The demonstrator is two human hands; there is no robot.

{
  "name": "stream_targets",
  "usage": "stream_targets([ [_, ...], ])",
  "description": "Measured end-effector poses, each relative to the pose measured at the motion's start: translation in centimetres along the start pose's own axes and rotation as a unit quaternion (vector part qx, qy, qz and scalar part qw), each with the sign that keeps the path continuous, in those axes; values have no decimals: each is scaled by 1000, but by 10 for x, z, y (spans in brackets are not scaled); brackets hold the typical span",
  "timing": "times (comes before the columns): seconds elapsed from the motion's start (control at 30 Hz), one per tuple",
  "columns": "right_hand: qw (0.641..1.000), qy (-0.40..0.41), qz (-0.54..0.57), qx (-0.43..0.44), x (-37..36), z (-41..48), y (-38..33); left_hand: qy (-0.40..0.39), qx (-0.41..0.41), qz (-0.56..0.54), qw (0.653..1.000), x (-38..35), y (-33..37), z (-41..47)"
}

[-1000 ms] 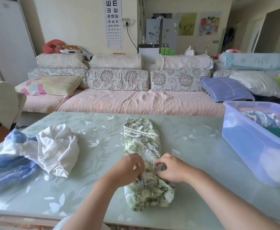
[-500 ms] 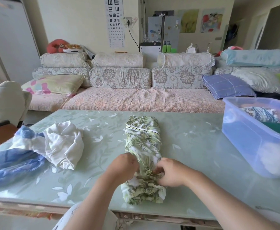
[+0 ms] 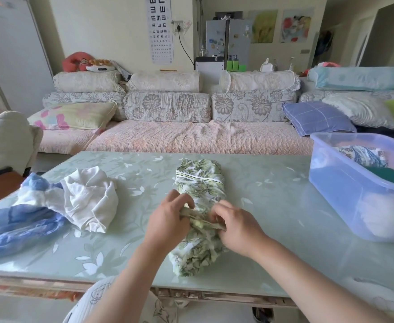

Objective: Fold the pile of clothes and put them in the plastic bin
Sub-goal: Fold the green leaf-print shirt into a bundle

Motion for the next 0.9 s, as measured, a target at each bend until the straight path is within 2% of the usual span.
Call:
stream_targets([
  [0.07, 999, -28, -17, -12, -5, -2, -1, -6, -38, -7, 999, 9, -3, -4],
  [0.13, 998, -50, -28, -17, -8, -3, -3, -99, 12, -16, 995, 9, -10, -11],
  [0.17, 997, -66, -28, -18, -9, -3, -5, -189, 62, -9, 980, 5, -16, -18],
  [0.23, 992, -124, -18, -14, -15, -6, -10, -376, 159, -28, 912, 2, -28, -40],
  [0.27, 987, -162, -19, -9, -19, -8, -12, -425, 196, -66, 881, 4, -31, -49],
  [0.3, 980, -198, -28, -3, -23, -10, -14, -436, 217, -103, 868, 7, -33, -54],
  [0.33, 974, -222, -50, 3, -27, -12, -15, -414, 218, -126, 875, 11, -33, -55],
  [0.4, 967, -238, -86, 1, -31, -12, -13, -291, 185, -109, 932, 16, -38, -43],
  [0.47, 976, -205, -78, -10, -32, -7, -9, -141, 110, -57, 982, 18, -35, -26],
  [0.53, 989, -124, -78, 8, -31, 1, -11, -64, 22, -31, 997, 8, -30, -12],
  [0.6, 996, -15, -85, 32, -31, 8, -15, -89, -22, -26, 995, -11, -28, 0],
  [0.67, 996, 51, -63, 43, -30, 12, -17, -188, -21, 11, 982, -35, -29, 0],
  [0.7, 997, 32, -63, 34, -33, 13, -14, -249, -11, 46, 967, -47, -32, -4],
  [0.8, 982, -158, -100, -27, -54, 11, 8, -429, 76, 127, 891, -61, -47, -23],
  [0.83, 969, -213, -116, -45, -59, 9, 14, -452, 104, 144, 874, -58, -49, -25],
  [0.9, 950, -274, -135, -60, -65, 7, 22, -438, 104, 212, 867, -46, -46, -19],
])
Point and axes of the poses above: each hand's wrist, its own z-axis towards the middle knuckle, its own x-axis out of the back of the hand, y = z × x, the point moved 4 cm from there along z, towards the middle knuckle, and after that the axes turned 10 degrees about -x, right-handed, at the moved point
